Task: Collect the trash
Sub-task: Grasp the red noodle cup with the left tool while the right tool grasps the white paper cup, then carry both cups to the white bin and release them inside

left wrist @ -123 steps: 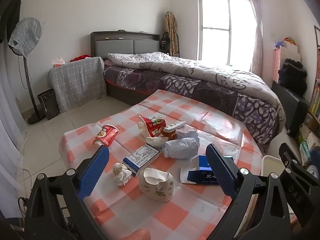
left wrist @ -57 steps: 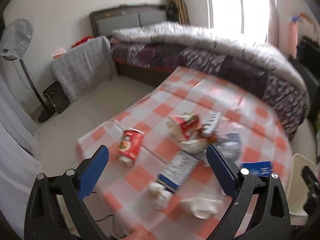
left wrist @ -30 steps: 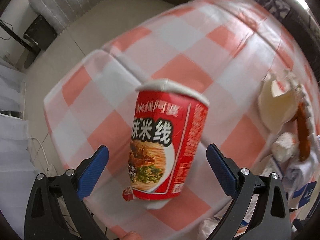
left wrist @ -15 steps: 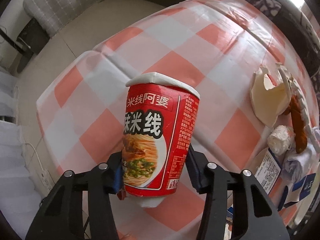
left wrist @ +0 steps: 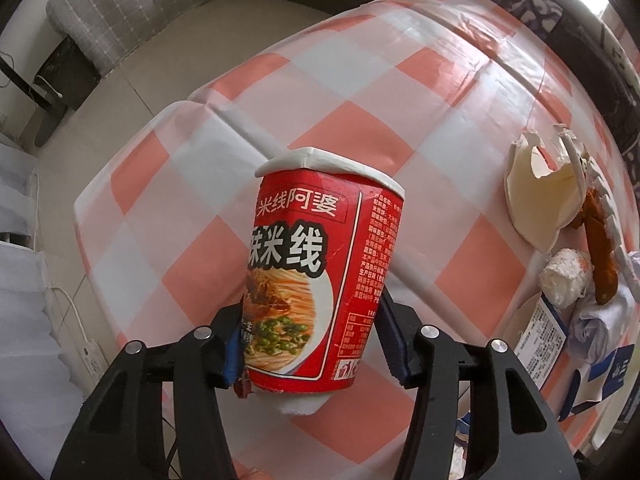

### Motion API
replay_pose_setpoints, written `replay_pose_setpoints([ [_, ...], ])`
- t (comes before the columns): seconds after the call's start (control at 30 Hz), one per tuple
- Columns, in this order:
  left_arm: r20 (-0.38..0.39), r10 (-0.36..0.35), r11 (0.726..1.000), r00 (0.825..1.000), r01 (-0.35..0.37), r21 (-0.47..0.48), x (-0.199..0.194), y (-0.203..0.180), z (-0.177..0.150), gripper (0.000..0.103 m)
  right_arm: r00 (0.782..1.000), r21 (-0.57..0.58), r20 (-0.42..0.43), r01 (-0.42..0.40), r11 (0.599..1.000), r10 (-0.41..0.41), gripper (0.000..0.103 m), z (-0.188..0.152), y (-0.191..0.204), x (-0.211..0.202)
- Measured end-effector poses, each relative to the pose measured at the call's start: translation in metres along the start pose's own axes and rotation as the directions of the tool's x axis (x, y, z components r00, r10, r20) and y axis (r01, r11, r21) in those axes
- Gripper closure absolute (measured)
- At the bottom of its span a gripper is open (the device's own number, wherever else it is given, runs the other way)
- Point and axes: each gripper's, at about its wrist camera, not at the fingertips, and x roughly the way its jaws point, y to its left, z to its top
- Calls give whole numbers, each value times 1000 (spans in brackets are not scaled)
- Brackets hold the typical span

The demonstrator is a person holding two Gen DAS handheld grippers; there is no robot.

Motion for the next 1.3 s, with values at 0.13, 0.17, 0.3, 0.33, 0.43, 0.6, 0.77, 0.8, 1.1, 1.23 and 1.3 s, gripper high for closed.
replay_pose_setpoints([
  [0.13,7,-22,1000,1000,22,2,14,-3,-2,55,999,13,37,-29,999,28,32,1,-1,-8],
  [0.17,15,-13,1000,1000,12,12,11,-5,-3,57,998,15,46,-34,999,33,32,2,-2,-11],
  [0.3,42,2,1000,999,-2,9,2,-8,-5,62,996,42,91,-15,999,11,32,3,-9,-25],
  [0.33,56,1,1000,998,-2,6,-3,-9,-5,62,995,51,104,-15,999,9,32,3,-12,-28],
  [0.43,111,-9,1000,994,9,-5,-24,-13,-5,62,987,93,162,2,996,-17,32,4,-24,-45],
  [0.6,214,-27,999,977,30,-12,-62,-27,-9,62,957,218,270,46,975,-105,32,3,-50,-77],
  [0.77,307,-21,1000,951,19,11,-101,-47,-16,62,911,358,339,106,928,-235,32,-7,-80,-107],
  [0.8,327,-20,1000,945,16,16,-110,-52,-19,62,898,389,350,120,913,-266,32,-10,-87,-113],
  [1.1,473,-31,998,880,3,61,-170,-104,-45,62,793,631,359,182,754,-492,31,-47,-139,-160],
  [1.23,513,-56,997,857,18,79,-182,-128,-57,62,760,722,330,179,668,-560,31,-65,-158,-175],
  [1.3,526,-72,996,847,32,83,-185,-141,-65,62,745,769,308,171,616,-592,32,-76,-167,-183],
])
